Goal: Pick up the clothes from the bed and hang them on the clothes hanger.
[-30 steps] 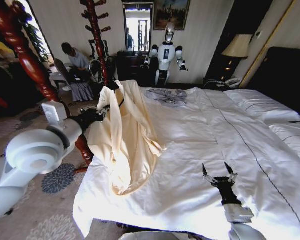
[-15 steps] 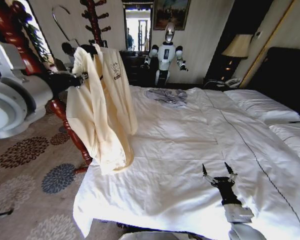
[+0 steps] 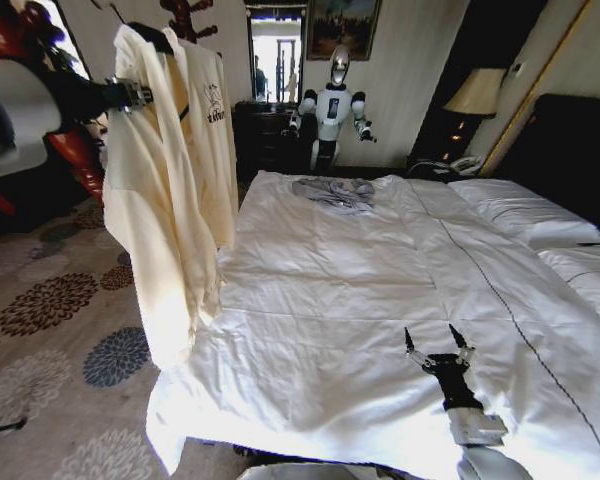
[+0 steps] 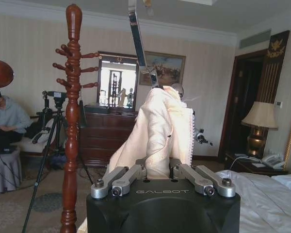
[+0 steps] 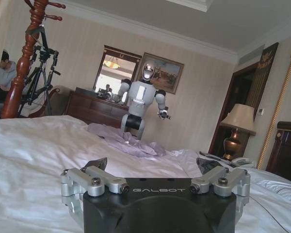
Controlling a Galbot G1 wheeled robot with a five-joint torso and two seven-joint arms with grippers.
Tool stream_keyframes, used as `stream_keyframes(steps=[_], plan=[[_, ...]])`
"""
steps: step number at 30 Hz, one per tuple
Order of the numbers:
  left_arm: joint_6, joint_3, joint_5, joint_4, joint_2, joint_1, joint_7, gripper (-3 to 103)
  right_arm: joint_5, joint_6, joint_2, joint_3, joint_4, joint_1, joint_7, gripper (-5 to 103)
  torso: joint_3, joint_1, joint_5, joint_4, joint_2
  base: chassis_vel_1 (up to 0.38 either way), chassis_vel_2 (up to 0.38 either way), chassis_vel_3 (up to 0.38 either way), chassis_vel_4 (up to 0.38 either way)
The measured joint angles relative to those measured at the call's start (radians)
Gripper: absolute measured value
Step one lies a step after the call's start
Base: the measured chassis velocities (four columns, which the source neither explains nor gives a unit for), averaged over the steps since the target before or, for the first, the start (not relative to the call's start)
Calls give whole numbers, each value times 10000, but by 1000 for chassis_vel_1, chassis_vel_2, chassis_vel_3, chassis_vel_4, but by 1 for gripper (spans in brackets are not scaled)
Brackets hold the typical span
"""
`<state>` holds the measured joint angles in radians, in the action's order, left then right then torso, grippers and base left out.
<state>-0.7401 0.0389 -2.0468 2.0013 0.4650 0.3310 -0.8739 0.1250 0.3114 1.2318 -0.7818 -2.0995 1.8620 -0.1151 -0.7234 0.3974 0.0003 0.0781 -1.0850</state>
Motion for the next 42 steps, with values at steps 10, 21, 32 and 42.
stream_keyframes(steps=[10,21,32,42], plan=[[22,499,-675,-429,-267,736,-460,18,0,0,0,0,0,0,0,100,1,0,-3,-3,-1,0,0,0,0],[36,625,-1265,-972,-770,788,-518,18,0,0,0,0,0,0,1,100,1,0,-4,-3,-1,0,0,0,0],[46,725,-1410,-1674,-623,769,-608,18,0,0,-1,0,0,0,1,100,0,0,-3,-1,-2,0,0,0,0],[50,118,-1452,-1537,-1241,-150,-617,18,0,0,-1,0,0,0,1,100,0,0,-3,-4,-2,0,0,0,0]])
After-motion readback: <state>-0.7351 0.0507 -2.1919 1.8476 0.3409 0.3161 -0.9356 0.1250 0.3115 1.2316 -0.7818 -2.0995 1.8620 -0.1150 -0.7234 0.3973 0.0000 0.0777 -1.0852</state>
